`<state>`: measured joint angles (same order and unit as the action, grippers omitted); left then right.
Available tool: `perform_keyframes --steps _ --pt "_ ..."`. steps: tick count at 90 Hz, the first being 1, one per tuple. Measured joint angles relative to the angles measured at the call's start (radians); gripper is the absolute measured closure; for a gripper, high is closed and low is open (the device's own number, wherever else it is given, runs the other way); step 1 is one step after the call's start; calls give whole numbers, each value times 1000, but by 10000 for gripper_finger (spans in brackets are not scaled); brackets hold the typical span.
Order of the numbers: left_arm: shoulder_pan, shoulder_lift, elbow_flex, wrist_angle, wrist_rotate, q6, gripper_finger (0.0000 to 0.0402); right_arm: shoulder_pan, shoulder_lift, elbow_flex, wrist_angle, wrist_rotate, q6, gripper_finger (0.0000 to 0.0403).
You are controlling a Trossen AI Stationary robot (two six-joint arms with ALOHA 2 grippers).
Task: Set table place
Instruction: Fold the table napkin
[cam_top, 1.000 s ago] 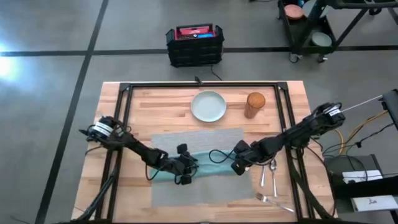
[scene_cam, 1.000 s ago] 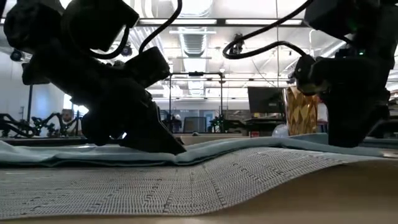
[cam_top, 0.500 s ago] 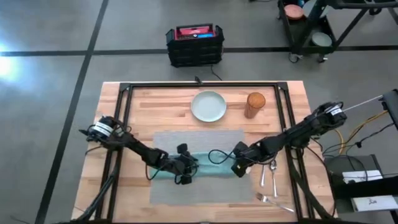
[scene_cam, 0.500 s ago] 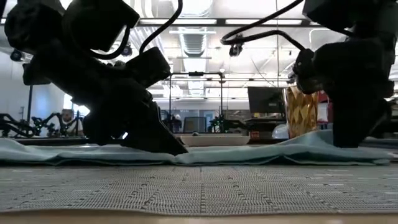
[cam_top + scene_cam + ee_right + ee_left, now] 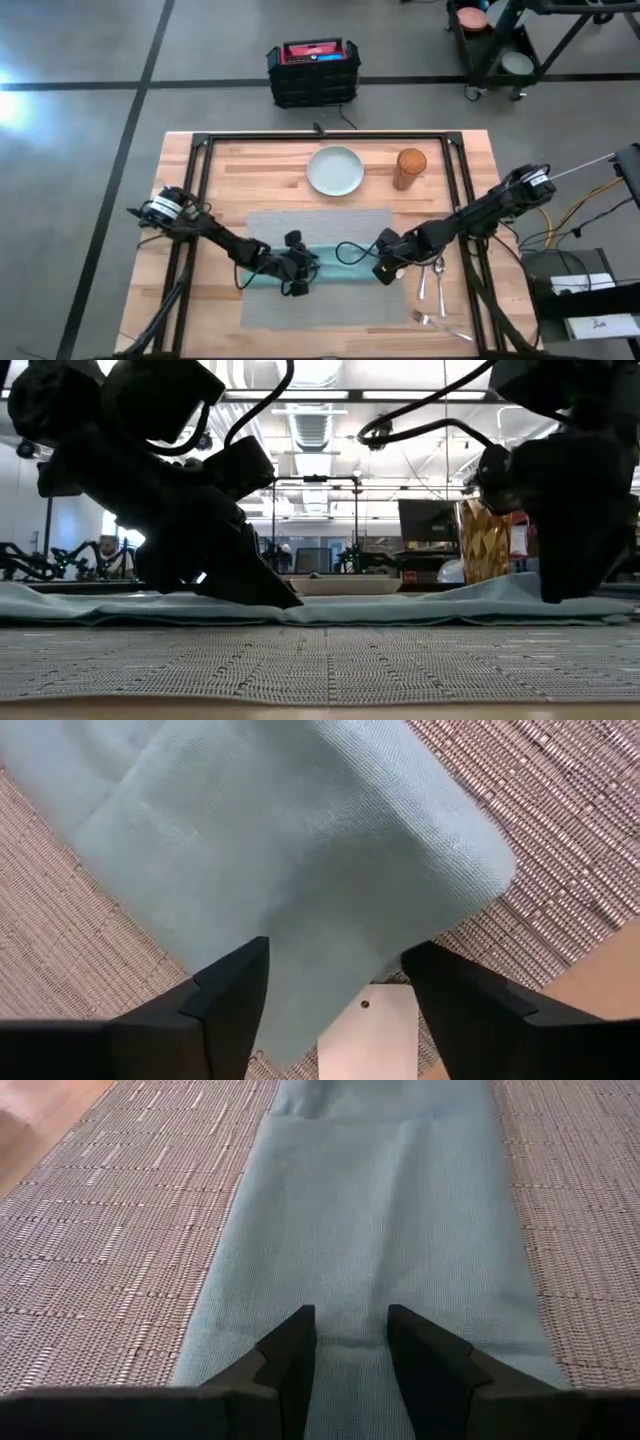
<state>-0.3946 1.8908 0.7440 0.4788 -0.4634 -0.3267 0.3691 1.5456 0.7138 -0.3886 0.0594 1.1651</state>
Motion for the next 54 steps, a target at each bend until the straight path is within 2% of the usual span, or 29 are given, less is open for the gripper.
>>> perform_keyframes --steps 17,42,54 --pt "-1 0 -1 0 -2 -4 287 -2 24 0 36 35 -33 255" --pt "-1 0 -1 0 -2 -4 287 -2 24 -1 33 48 -83 385" --pt "-1 0 -1 0 -1 -4 287 -2 -11 -4 22 36 -103 395"
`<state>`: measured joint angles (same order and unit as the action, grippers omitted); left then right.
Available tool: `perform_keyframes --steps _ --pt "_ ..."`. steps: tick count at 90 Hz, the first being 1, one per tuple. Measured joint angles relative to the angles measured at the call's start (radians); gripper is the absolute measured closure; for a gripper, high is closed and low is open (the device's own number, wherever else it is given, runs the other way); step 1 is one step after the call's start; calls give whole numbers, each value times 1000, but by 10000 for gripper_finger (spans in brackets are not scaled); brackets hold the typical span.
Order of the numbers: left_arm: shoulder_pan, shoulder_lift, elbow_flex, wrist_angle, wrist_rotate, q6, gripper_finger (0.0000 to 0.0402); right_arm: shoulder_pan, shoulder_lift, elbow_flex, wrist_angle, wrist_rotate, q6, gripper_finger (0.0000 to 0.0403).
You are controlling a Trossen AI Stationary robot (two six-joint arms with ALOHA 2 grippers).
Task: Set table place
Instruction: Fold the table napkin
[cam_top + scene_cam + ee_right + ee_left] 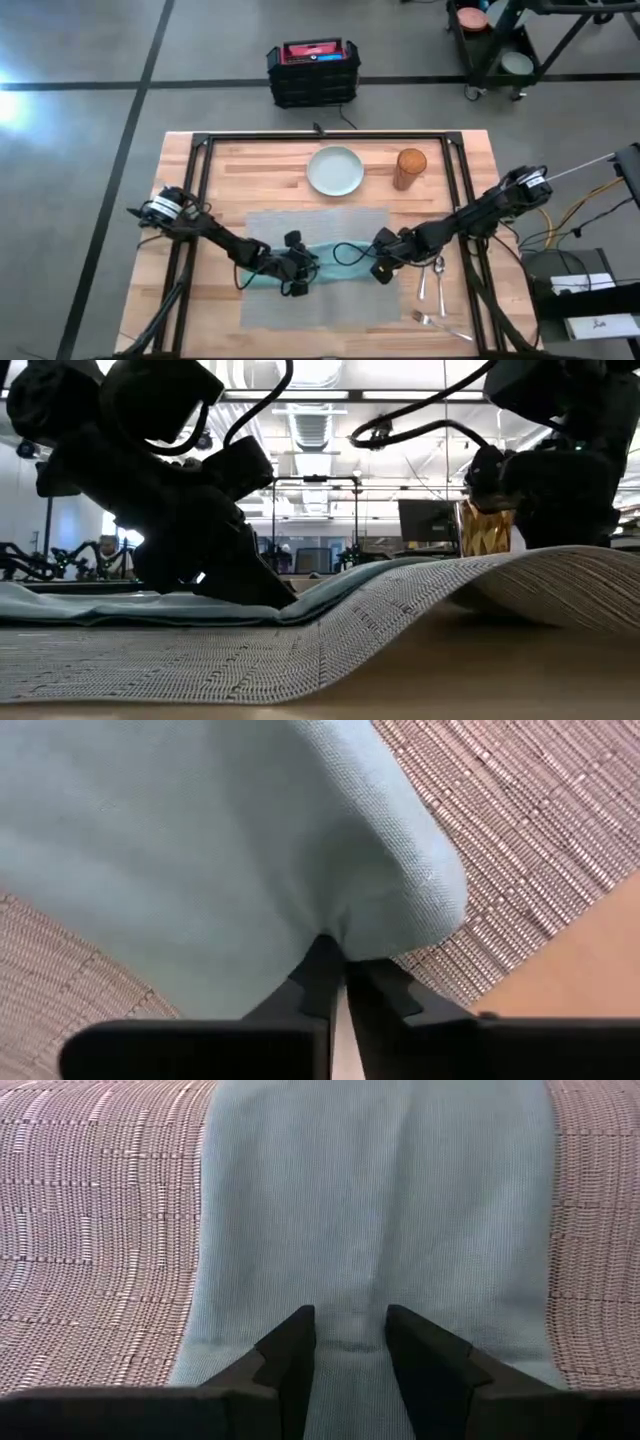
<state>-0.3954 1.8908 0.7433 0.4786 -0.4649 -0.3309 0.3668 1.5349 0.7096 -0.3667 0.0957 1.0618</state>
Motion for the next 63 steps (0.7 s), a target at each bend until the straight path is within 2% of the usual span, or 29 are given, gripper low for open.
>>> perform_keyframes --steps 19,41,63 --pt "0 0 0 1 0 0 287 1 -112 -2 -23 -6 -16 400" --pt "0 0 0 1 0 0 287 1 -180 -1 22 8 -36 402" --pt "0 0 0 5 1 0 287 -7 -175 1 308 14 -137 403"
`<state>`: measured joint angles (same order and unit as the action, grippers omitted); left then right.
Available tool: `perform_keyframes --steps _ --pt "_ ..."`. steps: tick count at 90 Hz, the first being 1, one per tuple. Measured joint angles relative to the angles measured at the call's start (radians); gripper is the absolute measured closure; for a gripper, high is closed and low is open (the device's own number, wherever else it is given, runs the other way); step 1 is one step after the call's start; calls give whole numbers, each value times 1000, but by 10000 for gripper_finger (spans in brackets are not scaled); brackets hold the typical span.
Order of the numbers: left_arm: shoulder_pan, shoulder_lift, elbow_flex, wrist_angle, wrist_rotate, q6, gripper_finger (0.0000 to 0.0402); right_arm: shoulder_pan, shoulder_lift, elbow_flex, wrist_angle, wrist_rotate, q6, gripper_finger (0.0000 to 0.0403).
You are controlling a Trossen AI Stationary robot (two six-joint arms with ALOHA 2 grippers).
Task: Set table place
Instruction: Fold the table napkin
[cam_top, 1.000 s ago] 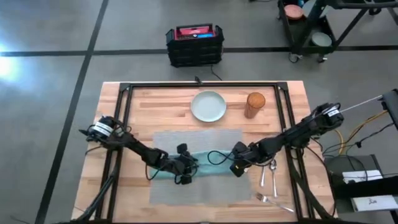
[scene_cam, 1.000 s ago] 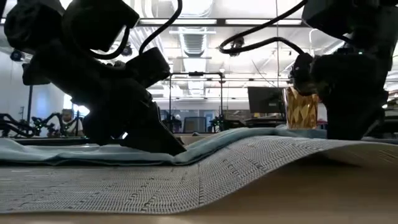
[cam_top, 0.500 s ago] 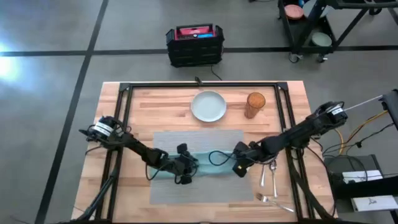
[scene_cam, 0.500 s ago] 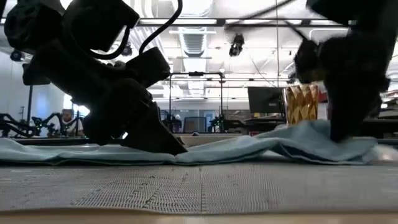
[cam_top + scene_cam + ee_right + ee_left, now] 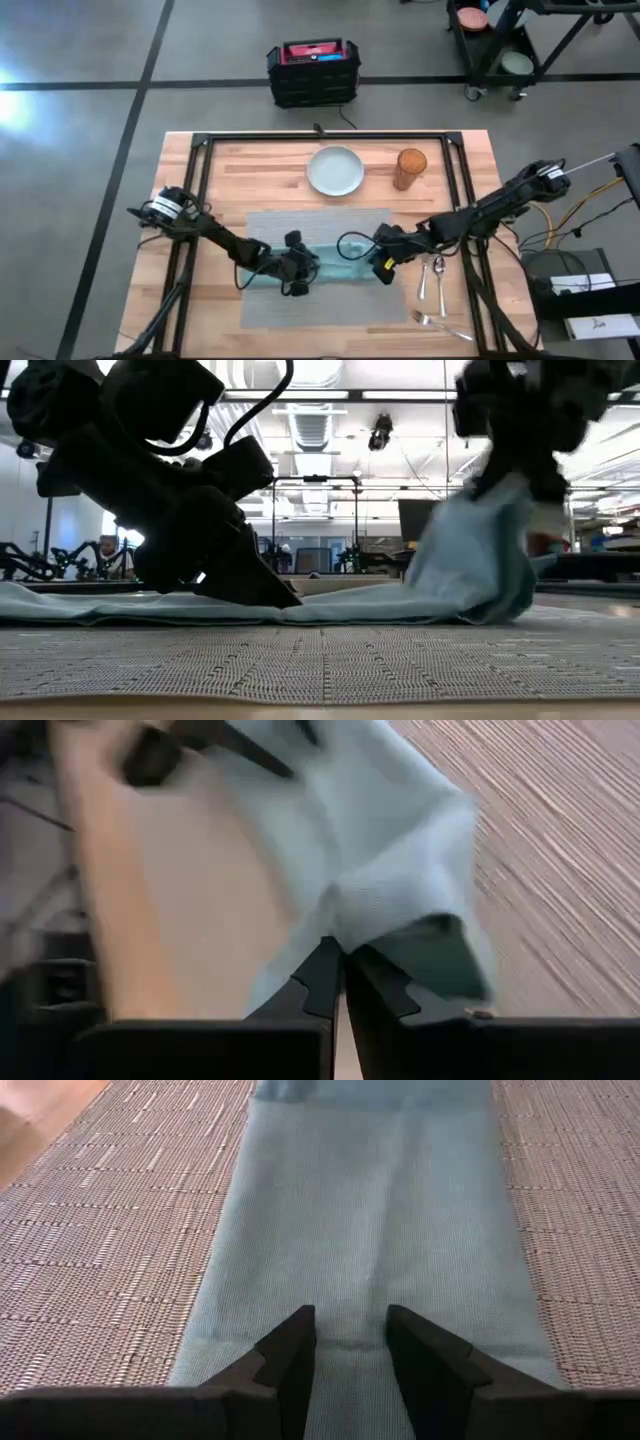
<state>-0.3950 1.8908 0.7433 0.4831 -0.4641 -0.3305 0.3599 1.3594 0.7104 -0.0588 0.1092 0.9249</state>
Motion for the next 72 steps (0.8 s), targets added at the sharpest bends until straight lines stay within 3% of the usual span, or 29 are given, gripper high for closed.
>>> perform_keyframes --steps 15,42,72 --pt "1 0 0 2 0 7 287 -17 22 1 130 20 -53 403" --pt "1 0 0 3 0 6 287 -15 30 1 -22 20 -10 403" --pt "1 -23 20 1 0 35 287 -18 32 1 103 14 -54 403"
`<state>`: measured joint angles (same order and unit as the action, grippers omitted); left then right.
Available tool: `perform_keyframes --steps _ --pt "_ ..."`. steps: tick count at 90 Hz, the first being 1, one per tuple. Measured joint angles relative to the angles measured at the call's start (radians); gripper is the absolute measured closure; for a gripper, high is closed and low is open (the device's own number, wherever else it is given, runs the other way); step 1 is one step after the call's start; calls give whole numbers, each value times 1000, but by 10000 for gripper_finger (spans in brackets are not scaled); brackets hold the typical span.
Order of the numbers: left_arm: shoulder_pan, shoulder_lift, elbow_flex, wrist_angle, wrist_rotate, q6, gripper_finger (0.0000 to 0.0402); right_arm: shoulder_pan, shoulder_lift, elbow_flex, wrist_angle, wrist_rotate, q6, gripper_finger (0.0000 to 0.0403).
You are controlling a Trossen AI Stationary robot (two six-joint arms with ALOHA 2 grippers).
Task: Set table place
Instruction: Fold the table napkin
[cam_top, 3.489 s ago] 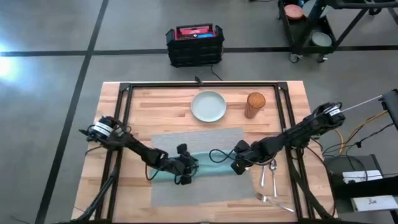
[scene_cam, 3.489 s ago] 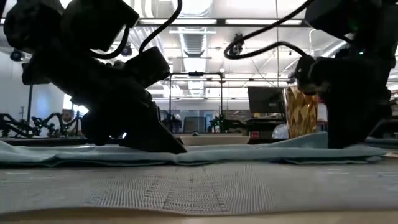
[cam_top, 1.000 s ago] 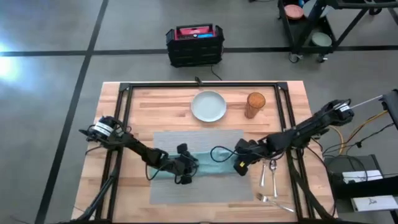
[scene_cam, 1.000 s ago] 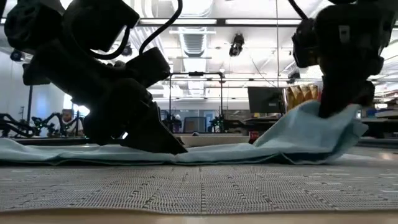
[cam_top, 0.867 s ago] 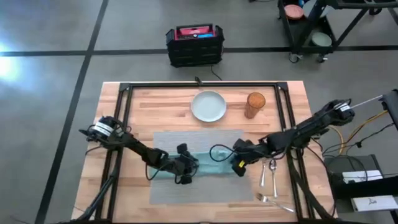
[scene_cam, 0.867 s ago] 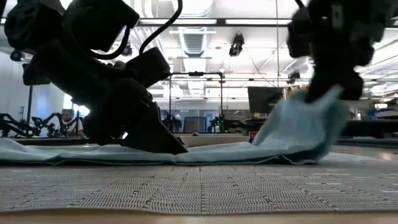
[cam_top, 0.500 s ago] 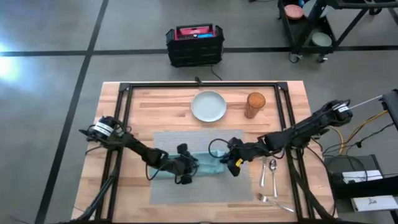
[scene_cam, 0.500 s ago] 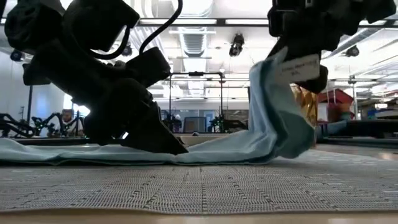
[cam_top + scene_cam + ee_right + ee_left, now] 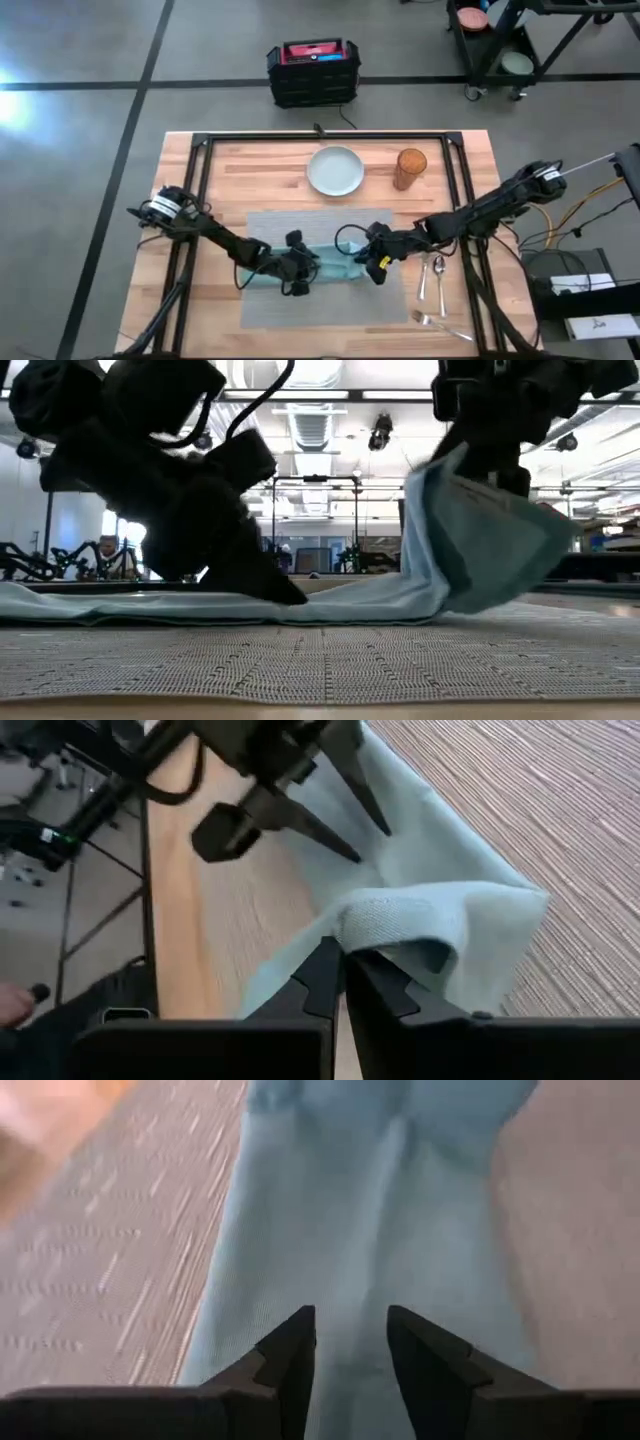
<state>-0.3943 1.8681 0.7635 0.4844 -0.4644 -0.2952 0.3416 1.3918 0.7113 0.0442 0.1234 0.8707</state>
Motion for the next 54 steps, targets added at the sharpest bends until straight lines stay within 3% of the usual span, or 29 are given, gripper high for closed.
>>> perform_keyframes --steps 15,34,54 --pt "0 -1 8 -23 0 2 287 0 2 0 -57 0 19 403" --pt "0 -89 9 -72 2 24 287 -2 2 0 82 0 3 403" --pt "-28 -283 8 -380 13 -82 287 -19 2 0 181 0 7 403"
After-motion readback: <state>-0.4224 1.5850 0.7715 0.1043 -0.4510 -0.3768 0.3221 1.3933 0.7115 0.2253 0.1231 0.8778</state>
